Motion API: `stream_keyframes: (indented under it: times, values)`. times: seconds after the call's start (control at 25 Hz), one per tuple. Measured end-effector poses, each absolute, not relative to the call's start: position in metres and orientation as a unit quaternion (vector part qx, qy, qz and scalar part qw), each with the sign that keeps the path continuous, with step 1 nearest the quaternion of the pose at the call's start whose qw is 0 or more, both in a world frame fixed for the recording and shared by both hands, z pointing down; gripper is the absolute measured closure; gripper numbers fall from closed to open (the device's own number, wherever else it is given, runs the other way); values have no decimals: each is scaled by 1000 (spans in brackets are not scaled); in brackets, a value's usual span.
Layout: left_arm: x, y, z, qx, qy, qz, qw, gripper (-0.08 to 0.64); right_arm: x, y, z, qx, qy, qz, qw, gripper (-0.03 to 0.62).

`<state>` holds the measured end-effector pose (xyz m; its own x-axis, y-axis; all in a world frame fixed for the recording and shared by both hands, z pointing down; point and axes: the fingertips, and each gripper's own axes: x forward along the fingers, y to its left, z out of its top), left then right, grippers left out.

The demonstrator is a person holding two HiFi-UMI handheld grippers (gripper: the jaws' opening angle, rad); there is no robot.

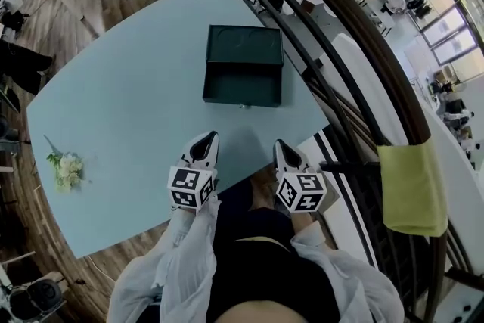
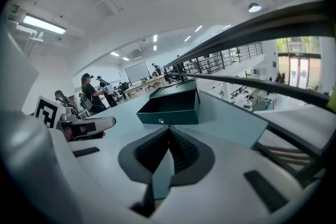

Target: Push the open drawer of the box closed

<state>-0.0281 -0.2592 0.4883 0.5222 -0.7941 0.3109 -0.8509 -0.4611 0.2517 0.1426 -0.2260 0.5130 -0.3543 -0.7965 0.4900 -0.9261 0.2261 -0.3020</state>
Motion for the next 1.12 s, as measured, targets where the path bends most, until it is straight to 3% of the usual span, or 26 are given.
stream_keyframes:
  times: [1.12]
  values:
    - [-31,-330,545,819,-503,124,246,541,139,-305,559,539,-759,344,125,584]
